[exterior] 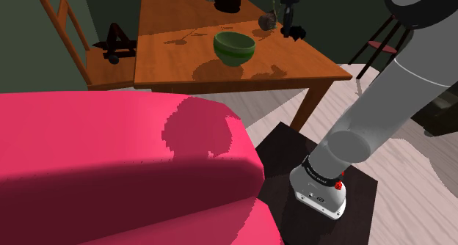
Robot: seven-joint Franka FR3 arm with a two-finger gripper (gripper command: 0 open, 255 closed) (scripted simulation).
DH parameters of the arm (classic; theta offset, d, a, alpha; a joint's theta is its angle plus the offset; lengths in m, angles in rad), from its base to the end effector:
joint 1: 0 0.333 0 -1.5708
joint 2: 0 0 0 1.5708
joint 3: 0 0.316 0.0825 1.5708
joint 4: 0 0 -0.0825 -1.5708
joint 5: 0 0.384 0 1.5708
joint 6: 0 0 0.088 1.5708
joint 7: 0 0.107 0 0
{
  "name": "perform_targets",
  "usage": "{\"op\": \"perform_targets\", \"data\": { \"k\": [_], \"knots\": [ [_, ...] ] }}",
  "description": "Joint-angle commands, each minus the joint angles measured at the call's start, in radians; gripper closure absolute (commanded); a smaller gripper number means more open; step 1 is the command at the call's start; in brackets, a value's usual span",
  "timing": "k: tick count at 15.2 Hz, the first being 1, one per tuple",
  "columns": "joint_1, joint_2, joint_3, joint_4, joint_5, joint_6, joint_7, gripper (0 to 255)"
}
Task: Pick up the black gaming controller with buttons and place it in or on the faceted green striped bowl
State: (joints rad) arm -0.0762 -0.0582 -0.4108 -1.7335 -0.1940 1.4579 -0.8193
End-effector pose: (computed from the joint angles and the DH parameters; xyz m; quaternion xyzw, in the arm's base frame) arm 0.4455 -0.2672 0.5709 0.9763 0.1652 -0.1395 0.0008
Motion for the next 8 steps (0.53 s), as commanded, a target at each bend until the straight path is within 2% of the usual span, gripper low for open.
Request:
{"op": "perform_targets", "data": {
  "k": [1, 8],
  "knots": [
    [0.000, 0.007, 0.000, 0.036, 0.002, -0.029, -0.006, 255],
    [-0.001, 0.031, -0.002, 0.157, 0.007, -0.125, -0.028, 255]
  ]
}}
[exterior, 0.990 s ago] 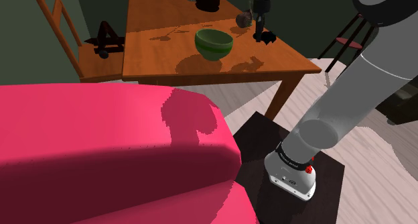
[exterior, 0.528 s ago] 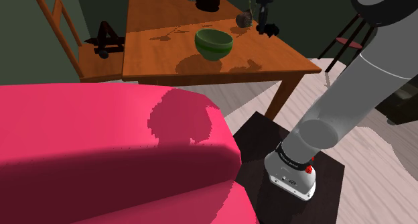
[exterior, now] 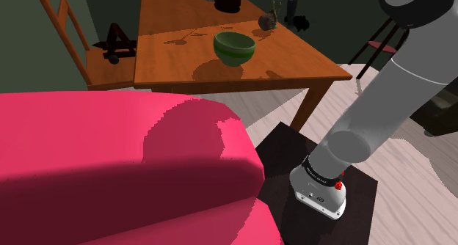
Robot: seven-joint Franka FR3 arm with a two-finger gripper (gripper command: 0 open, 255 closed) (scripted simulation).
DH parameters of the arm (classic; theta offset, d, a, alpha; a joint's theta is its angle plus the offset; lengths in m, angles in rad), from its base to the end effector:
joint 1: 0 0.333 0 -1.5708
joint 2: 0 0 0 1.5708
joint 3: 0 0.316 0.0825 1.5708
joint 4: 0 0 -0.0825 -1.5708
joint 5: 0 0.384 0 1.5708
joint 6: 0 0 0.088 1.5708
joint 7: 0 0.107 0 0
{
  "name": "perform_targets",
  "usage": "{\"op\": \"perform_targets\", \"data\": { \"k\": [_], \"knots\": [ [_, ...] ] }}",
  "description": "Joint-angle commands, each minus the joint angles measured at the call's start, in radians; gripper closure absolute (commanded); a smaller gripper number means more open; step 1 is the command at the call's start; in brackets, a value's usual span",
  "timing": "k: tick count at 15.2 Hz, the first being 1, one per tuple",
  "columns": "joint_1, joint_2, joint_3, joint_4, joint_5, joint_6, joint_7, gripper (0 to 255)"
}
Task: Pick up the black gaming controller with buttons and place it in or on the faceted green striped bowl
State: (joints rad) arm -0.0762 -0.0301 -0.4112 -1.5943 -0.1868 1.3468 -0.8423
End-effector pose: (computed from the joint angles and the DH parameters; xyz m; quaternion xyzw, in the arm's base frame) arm 0.4471 -0.2667 0.6135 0.9764 0.1651 -0.1395 0.0008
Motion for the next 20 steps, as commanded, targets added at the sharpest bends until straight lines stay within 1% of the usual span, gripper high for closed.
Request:
{"op": "perform_targets", "data": {
  "k": [1, 2, 7, 11, 16, 20],
  "knots": [
    [-0.001, 0.008, -0.002, 0.036, 0.001, -0.028, -0.009, 255],
    [-0.001, 0.008, -0.002, 0.040, 0.001, -0.031, -0.009, 255],
    [0.056, 0.020, 0.058, 0.051, 0.033, -0.051, 0.110, 255],
    [0.100, 0.048, 0.101, 0.082, 0.064, -0.068, 0.200, 255],
    [0.152, 0.107, 0.151, 0.152, 0.105, -0.092, 0.306, 255],
    [0.192, 0.174, 0.186, 0.236, 0.139, -0.117, 0.386, 255]
  ]
}}
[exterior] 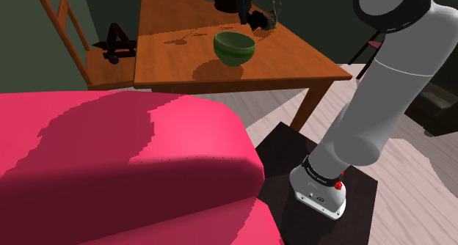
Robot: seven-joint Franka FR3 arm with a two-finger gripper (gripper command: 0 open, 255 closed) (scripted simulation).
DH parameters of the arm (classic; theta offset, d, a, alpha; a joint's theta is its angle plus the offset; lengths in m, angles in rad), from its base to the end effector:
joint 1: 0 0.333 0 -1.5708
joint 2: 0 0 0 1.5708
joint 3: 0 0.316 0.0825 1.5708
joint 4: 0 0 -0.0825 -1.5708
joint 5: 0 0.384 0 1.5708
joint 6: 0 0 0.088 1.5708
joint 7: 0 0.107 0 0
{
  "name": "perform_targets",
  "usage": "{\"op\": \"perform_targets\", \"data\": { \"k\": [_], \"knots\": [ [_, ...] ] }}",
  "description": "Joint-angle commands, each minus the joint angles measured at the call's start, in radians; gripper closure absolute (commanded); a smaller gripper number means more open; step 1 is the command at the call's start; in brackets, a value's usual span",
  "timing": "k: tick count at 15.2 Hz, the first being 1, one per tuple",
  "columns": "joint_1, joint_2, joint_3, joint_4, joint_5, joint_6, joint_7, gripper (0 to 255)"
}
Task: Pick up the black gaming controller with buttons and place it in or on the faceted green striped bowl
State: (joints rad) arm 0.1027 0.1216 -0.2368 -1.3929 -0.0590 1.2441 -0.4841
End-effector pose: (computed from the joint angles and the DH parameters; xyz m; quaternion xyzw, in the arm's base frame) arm 0.5494 -0.0728 0.6162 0.9762 0.1658 -0.1398 0.0007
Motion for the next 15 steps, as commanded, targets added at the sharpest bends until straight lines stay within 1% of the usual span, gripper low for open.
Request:
{"op": "perform_targets", "data": {
  "k": [1, 3, 10, 15],
  "knots": [
    [0.023, 0.042, 0.020, 0.060, 0.019, -0.021, 0.047, 255],
    [0.047, 0.099, 0.039, 0.135, 0.040, -0.044, 0.095, 255],
    [0.053, 0.061, 0.041, -0.013, 0.035, 0.067, 0.104, 255],
    [0.055, 0.046, 0.042, -0.095, 0.033, 0.134, 0.109, 255]
  ]
}}
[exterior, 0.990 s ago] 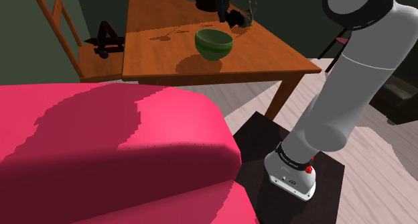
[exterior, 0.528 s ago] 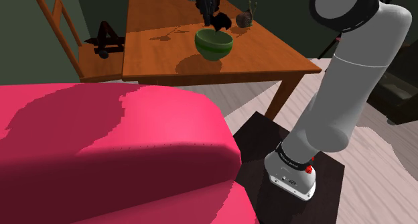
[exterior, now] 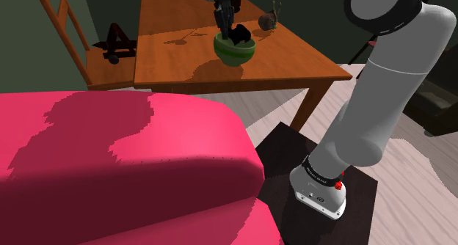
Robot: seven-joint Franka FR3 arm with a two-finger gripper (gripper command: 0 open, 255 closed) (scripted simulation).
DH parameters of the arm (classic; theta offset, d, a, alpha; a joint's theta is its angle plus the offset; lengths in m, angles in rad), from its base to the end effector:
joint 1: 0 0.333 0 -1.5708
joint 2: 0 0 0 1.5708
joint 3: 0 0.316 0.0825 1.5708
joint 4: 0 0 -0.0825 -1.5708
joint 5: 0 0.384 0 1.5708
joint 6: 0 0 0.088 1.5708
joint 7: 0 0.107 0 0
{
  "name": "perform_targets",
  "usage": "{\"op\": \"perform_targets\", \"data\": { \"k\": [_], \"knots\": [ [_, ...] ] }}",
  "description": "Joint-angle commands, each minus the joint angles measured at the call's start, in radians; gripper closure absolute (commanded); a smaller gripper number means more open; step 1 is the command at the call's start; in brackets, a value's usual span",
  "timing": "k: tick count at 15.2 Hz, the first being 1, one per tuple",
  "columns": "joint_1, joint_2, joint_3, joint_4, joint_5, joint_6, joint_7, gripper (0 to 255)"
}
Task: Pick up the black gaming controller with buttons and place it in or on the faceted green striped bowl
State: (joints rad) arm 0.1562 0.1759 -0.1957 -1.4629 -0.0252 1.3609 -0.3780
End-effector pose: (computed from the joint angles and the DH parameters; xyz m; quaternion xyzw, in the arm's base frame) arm 0.5796 -0.0165 0.5608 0.9763 0.1650 -0.1400 0.0006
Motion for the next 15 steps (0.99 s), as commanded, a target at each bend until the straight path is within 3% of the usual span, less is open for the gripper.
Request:
{"op": "perform_targets", "data": {
  "k": [1, 7, 8, 13, 15],
  "knots": [
    [0.002, -0.008, 0.001, -0.025, -0.001, 0.018, 0.003, 255],
    [0.002, -0.008, 0.001, -0.025, -0.001, 0.018, 0.003, 255],
    [0.002, -0.008, 0.001, -0.025, -0.001, 0.018, 0.003, 0],
    [0.002, -0.008, 0.001, -0.025, -0.001, 0.018, 0.003, 0],
    [-0.003, 0.035, 0.000, 0.099, 0.006, -0.063, -0.003, 0]
  ]
}}
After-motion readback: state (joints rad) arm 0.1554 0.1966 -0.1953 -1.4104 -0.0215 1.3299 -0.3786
